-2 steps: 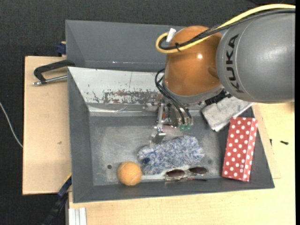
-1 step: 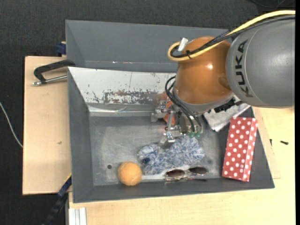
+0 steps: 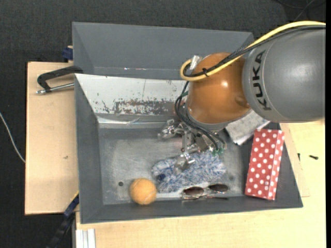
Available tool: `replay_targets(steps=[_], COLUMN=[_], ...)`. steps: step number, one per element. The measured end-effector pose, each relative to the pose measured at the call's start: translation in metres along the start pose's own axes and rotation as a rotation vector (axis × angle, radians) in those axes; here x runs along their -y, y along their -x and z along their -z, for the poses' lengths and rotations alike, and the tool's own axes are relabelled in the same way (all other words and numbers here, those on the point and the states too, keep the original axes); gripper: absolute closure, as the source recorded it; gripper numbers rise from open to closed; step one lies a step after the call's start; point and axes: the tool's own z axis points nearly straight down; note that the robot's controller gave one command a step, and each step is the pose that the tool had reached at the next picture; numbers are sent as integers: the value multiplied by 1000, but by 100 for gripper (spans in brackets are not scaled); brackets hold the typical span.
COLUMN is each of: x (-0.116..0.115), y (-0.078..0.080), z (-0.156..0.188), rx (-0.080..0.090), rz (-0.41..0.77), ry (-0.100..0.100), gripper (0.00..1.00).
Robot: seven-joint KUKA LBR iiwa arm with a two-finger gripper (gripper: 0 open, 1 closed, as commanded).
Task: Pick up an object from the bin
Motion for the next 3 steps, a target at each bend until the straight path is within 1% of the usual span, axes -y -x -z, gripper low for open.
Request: replay_targets(steps=[1, 2, 3], x=[1, 1, 16], y=[3, 3, -33], z=[-76, -76, 129], rx=[-12, -12, -11], rz=[80, 80, 263], ry=[3, 3, 5], gripper=[100, 100, 100])
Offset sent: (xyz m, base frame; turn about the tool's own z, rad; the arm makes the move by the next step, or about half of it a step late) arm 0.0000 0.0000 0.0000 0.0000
